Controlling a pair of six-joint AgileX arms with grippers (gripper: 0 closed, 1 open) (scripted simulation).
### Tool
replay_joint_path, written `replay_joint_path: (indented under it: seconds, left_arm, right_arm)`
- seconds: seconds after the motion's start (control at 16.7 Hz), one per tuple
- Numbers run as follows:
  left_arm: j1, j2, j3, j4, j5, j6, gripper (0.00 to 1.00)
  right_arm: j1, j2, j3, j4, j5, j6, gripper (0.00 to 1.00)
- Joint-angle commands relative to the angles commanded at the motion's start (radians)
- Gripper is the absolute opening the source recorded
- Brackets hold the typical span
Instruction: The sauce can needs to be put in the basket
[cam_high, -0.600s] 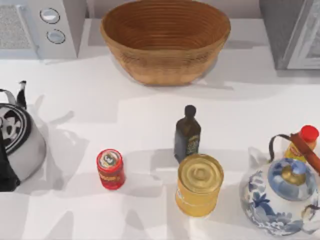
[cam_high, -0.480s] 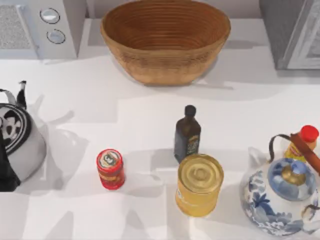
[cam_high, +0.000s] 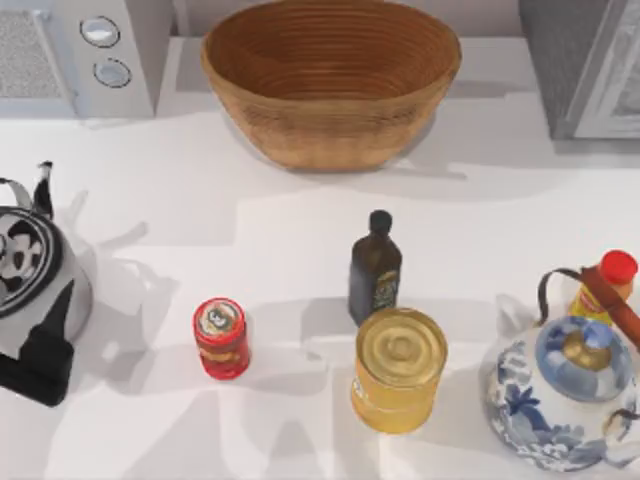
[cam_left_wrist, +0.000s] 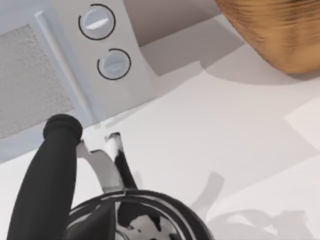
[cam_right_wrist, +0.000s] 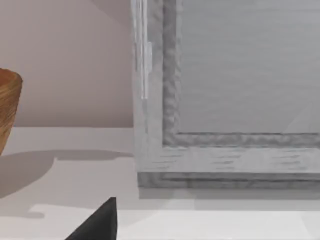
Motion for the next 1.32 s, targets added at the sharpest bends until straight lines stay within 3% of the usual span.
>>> replay_joint_path:
  seconds: [0.48, 0.72, 0.96, 1.32]
  left_arm:
    - [-0.028, 0.786, 0.328, -0.216, 0.371, 0.582, 1.0]
    - [-0.037, 1.078, 0.457, -0.301, 0.516, 0.806, 1.0]
    - [-0.043, 1.221, 0.53, -0.346, 0.598, 0.93, 1.0]
    - [-0.039, 1.231, 0.535, -0.349, 0.604, 0.942, 1.0]
  right_arm:
    - [0.0, 0.0, 0.0, 0.0, 0.0, 0.0, 1.0]
    - [0.0, 0.0, 0.0, 0.0, 0.0, 0.0, 1.0]
    - [0.0, 0.0, 0.0, 0.0, 0.0, 0.0, 1.0]
    - [0.0, 0.0, 0.0, 0.0, 0.0, 0.0, 1.0]
